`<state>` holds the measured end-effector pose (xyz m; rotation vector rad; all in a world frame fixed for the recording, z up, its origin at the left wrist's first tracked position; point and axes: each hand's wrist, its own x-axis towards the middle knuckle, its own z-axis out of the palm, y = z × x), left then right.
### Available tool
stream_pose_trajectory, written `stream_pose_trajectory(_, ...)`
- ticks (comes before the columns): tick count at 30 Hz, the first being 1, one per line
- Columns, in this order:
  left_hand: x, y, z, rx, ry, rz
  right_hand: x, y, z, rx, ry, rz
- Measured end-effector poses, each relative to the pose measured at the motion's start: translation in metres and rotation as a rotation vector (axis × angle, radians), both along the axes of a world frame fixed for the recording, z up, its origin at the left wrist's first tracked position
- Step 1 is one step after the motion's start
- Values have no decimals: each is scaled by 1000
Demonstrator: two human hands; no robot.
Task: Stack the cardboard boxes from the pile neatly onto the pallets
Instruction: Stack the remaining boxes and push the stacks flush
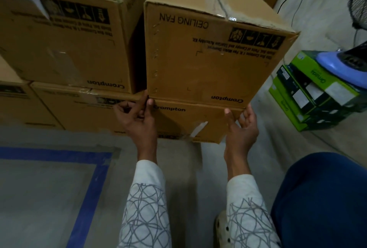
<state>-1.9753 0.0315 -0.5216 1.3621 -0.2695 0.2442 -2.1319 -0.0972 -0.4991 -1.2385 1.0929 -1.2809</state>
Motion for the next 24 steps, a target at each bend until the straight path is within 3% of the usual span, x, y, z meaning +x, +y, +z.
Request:
stream_pose_trajectory(7,4,0,-3,-20,-16,28,-3,-2,0,-20,-9,-19)
stream_pose_trajectory(12,-3,7,4,44,-16,56,17,39,-1,-126,169,-181)
stream_pose_trajectory(15,9,26,17,-14,-41,209,47,100,-2,-313,223,101)
stream_pose_trajectory(18,58,59,29,-254,212,433,79,138,8,-558,212,427)
stream_pose_trajectory(20,101,87,38,-400,280,518,100,148,20,-620,201,567)
stream_pose_trajectory(24,173,123,51,-317,264,470,126,147,25,-661,330,627)
